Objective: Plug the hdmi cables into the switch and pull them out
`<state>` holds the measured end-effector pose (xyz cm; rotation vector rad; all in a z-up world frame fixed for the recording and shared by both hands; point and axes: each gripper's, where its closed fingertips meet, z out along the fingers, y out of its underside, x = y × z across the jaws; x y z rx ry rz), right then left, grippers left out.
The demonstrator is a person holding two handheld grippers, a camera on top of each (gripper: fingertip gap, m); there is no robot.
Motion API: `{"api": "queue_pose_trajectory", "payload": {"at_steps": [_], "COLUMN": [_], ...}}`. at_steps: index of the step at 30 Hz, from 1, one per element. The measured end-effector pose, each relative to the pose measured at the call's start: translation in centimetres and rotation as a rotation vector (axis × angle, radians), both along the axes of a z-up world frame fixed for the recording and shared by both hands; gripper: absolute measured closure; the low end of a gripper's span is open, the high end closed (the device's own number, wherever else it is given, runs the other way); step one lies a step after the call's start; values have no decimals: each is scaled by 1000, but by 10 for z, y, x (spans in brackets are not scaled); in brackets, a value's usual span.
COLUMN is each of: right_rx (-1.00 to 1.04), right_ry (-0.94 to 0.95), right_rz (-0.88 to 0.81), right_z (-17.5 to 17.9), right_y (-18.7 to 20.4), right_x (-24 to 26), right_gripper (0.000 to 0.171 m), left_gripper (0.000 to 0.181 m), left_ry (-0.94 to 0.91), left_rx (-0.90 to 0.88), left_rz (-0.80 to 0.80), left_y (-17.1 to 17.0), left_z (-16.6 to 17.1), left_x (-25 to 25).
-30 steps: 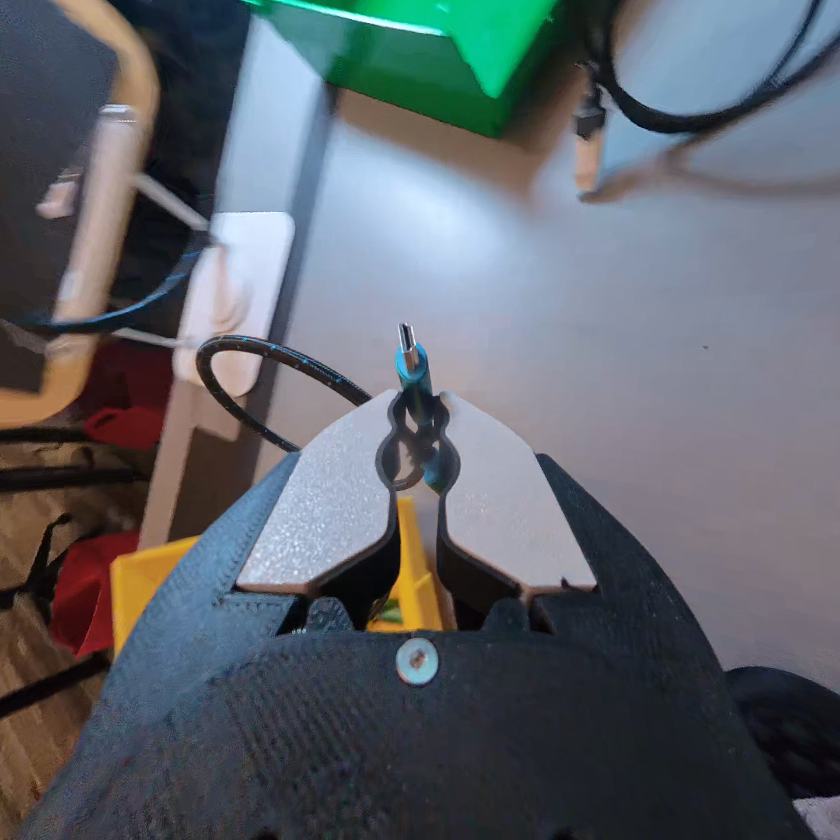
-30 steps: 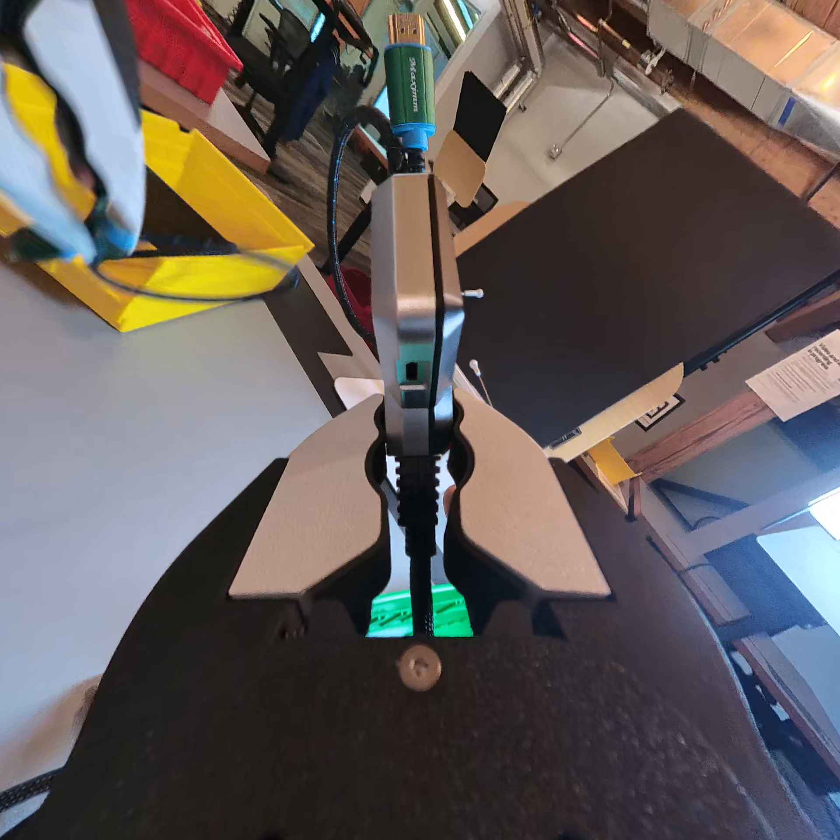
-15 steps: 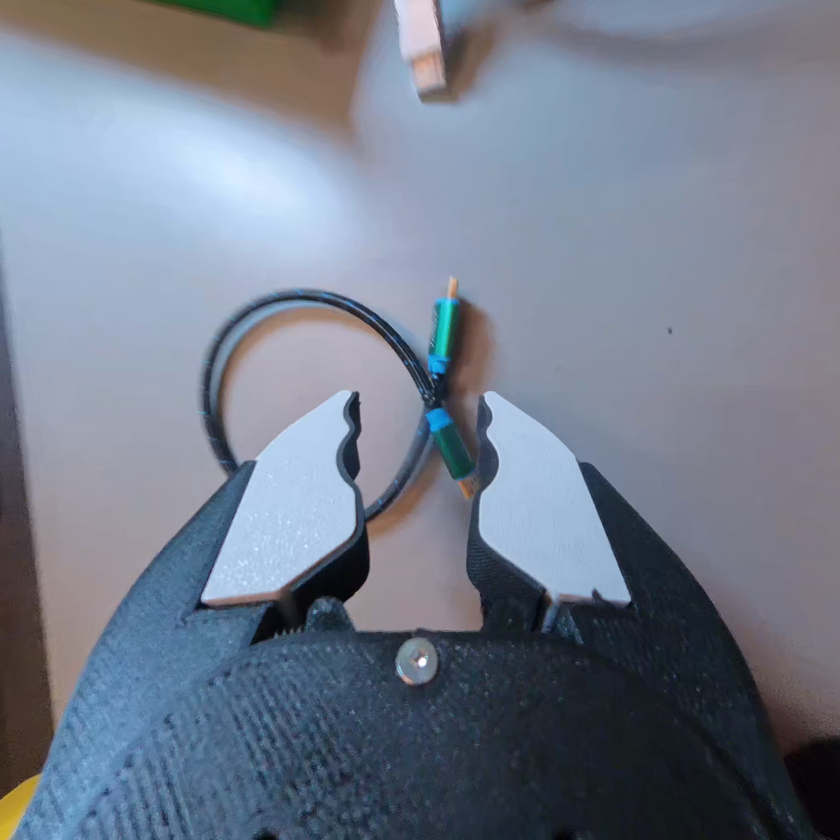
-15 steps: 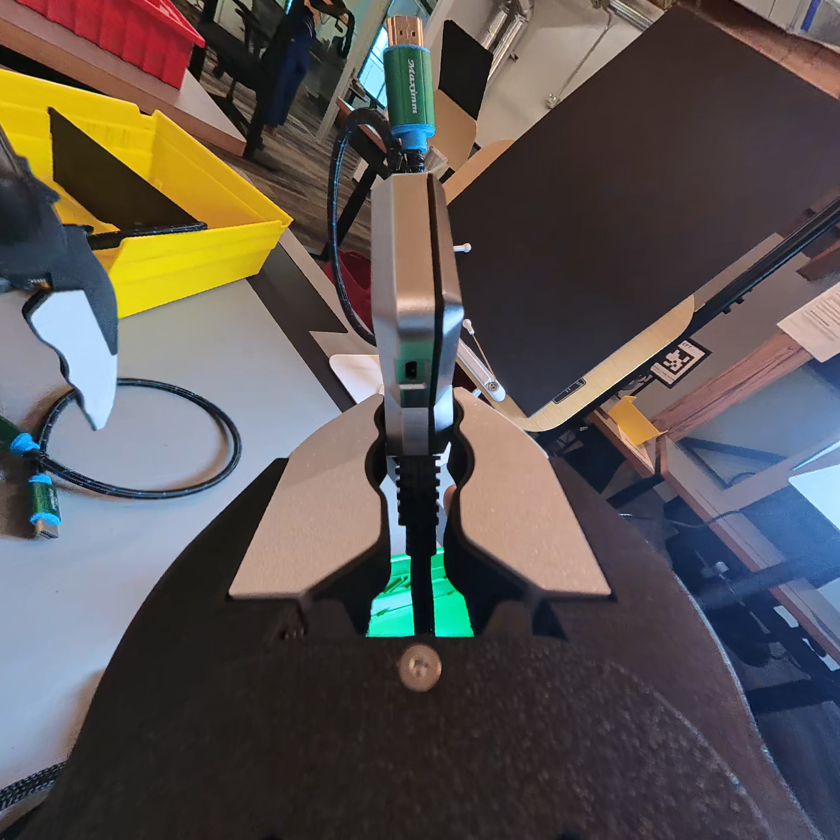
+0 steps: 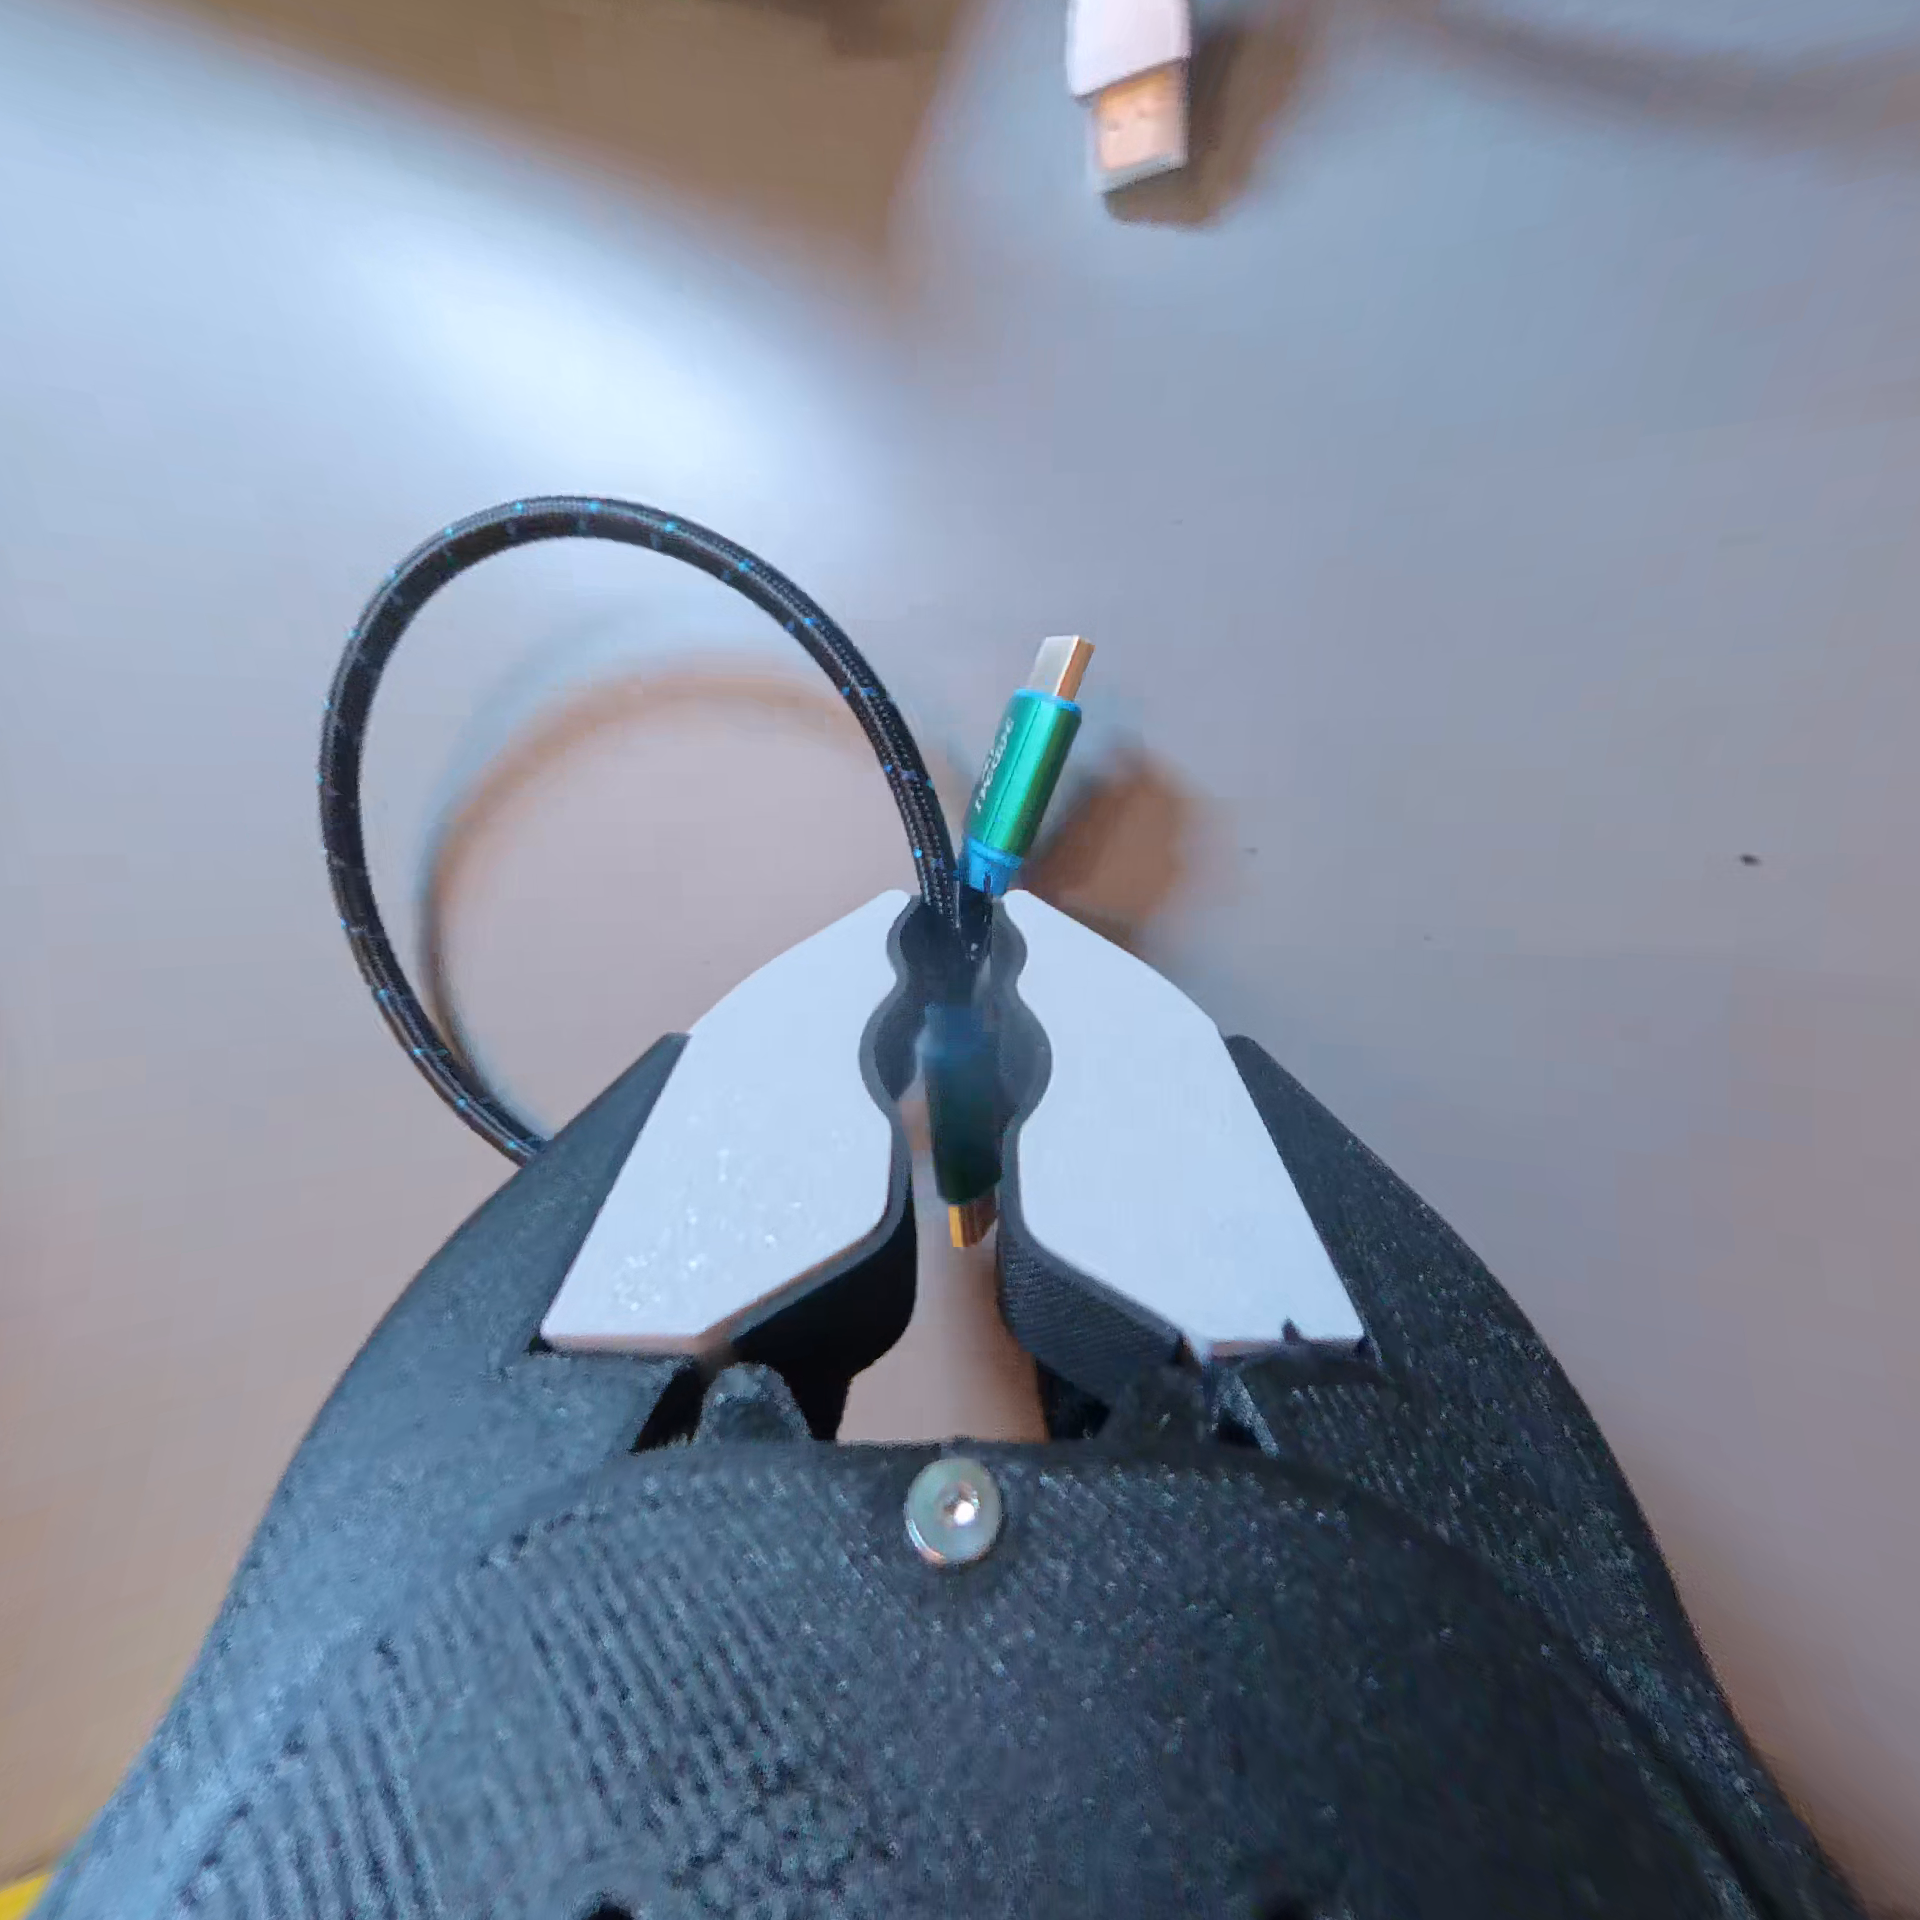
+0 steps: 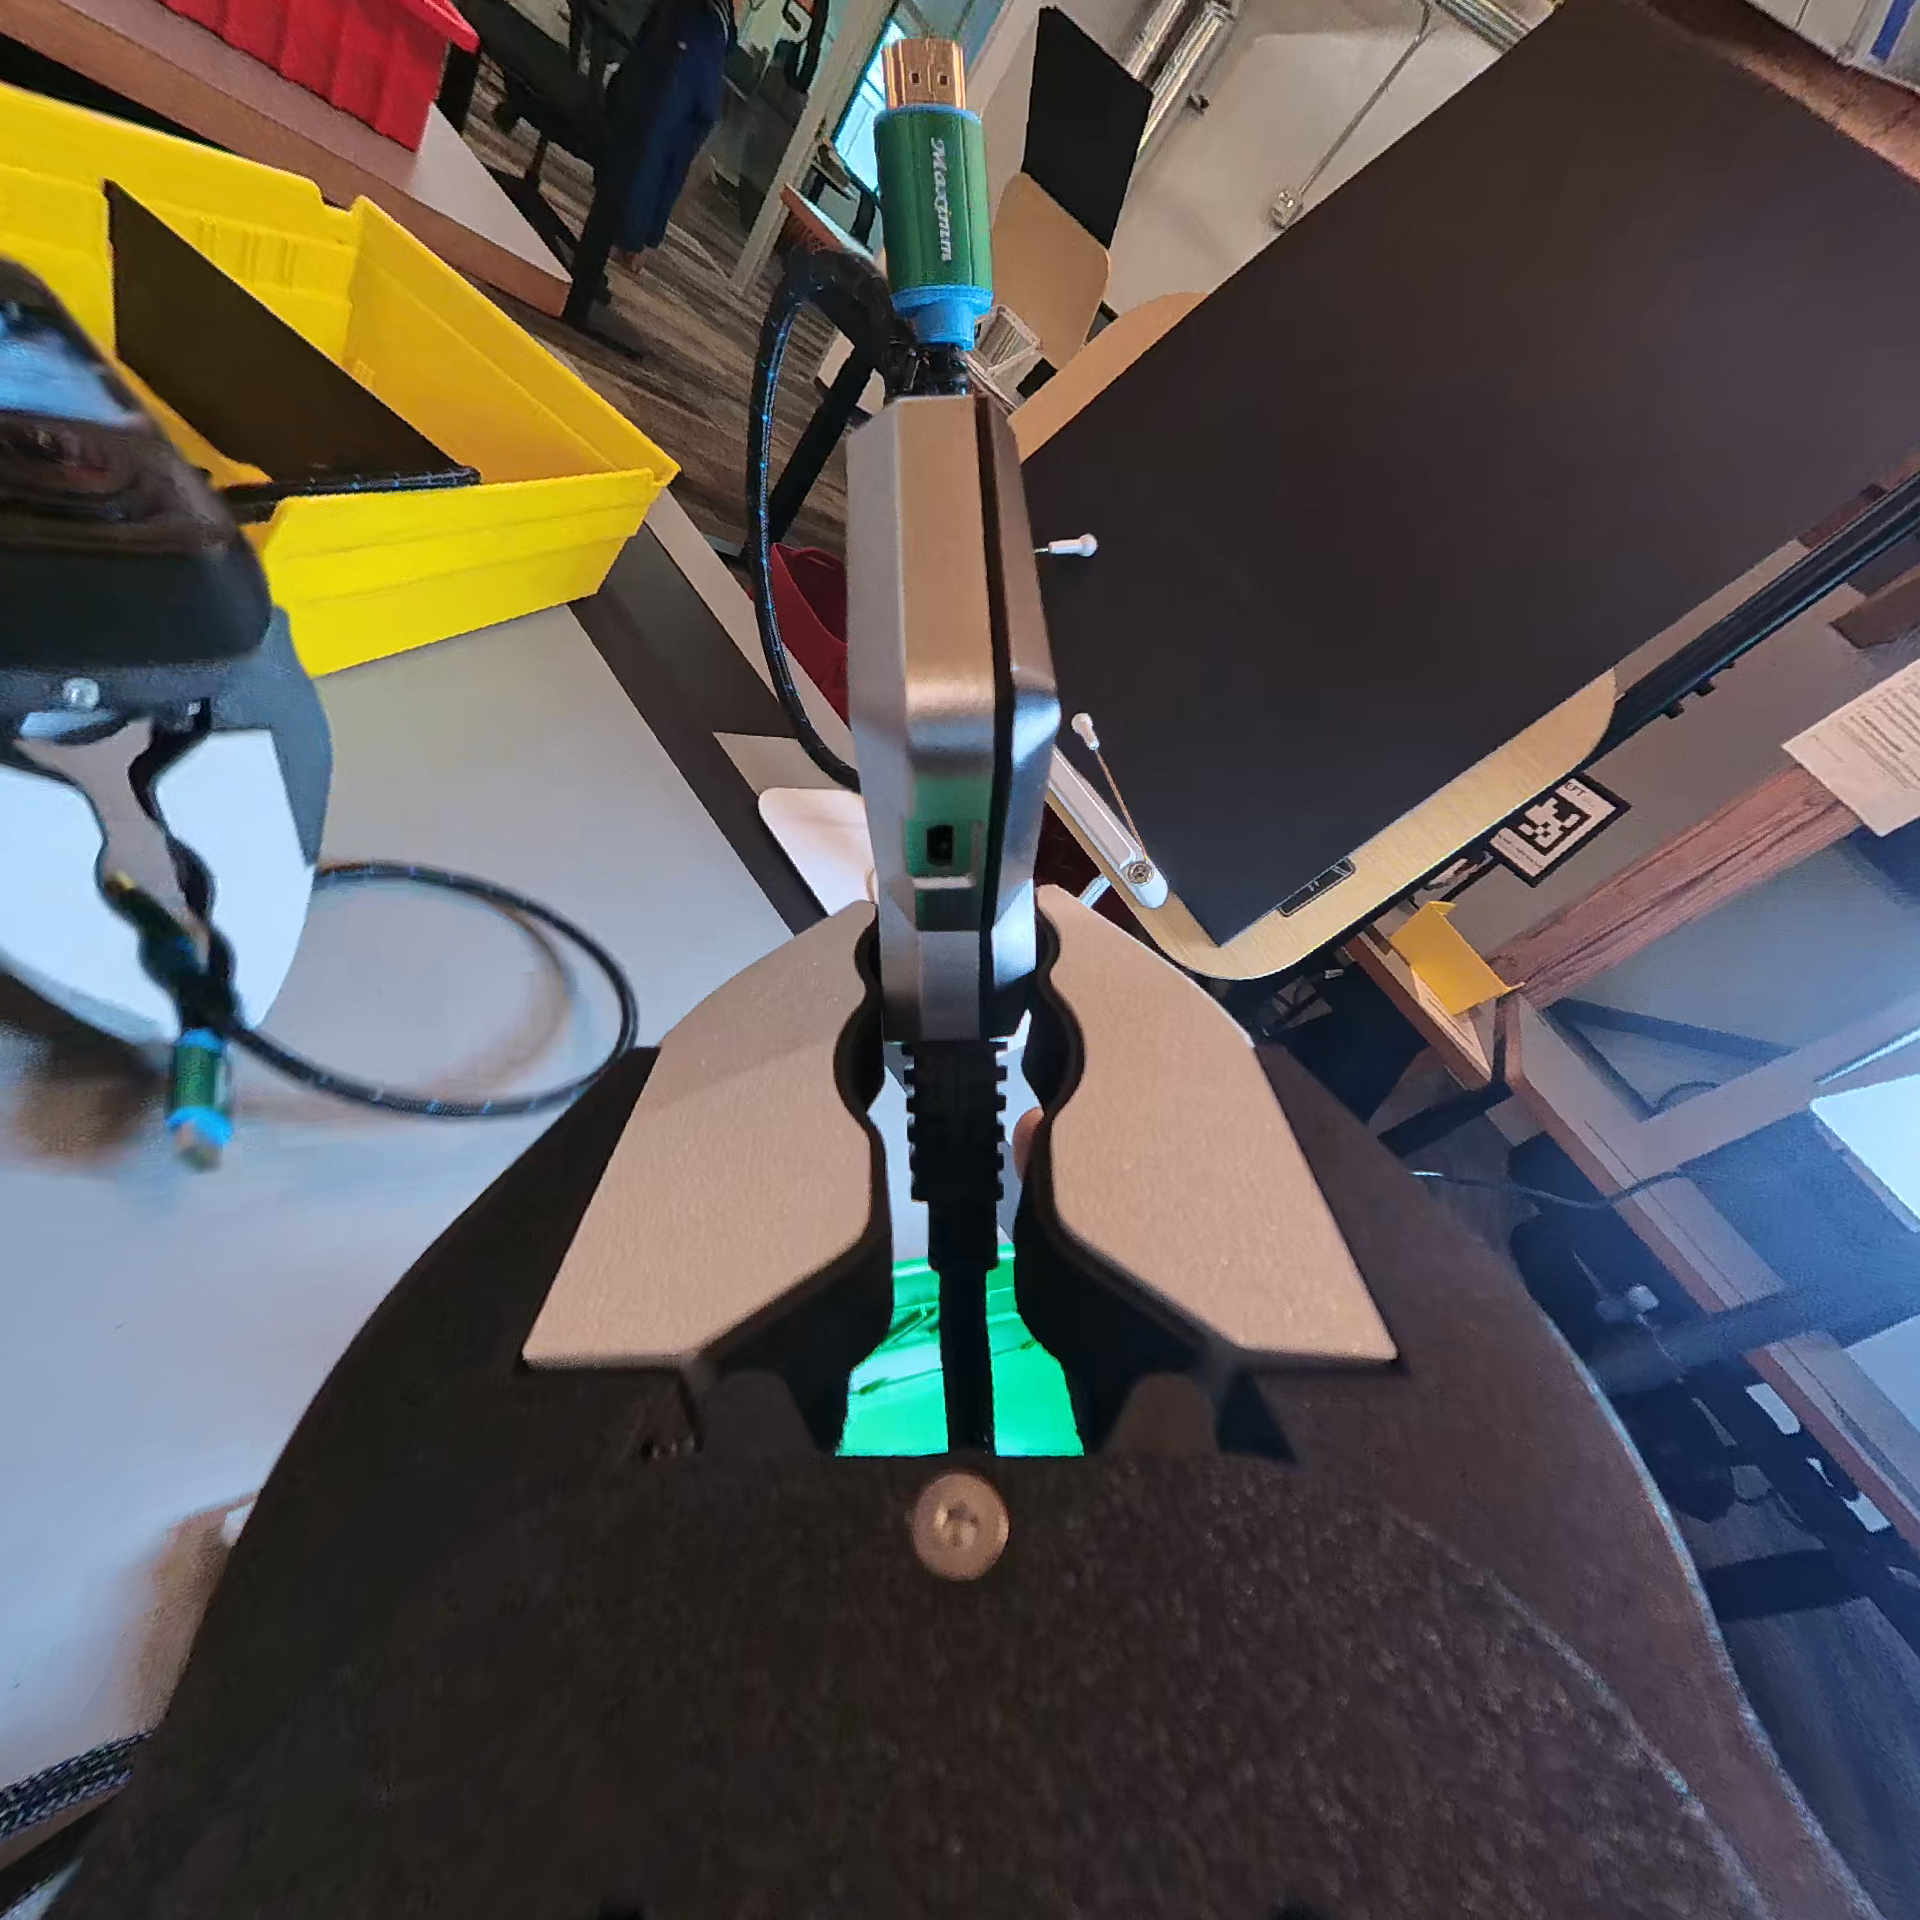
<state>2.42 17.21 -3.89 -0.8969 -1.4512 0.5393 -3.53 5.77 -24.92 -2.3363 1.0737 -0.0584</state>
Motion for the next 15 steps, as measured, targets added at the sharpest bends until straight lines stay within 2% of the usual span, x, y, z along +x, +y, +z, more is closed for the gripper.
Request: {"api": "queue_pose_trajectory", "payload": {"at_steps": [5, 10, 13, 15], "right_rx": [67, 178, 290, 380], "right_ry": [-14, -58, -147, -224], "right_rz": [-1, 47, 93, 74], "right_z": [-6, -23, -44, -61], "right_y": [-1, -14, -31, -36], "right_x": [-3, -11, -22, -32], "right_gripper": [148, 148, 148, 148], "left_gripper": [170, 170, 170, 170], "left_ry": [61, 196, 258, 291], "left_rx": [190, 402, 487, 504], "left_rz": [178, 381, 425, 402], "left_y": [7, -26, -50, -57], "left_z": [63, 152, 191, 201], "left_x": [-51, -118, -128, -117]}}
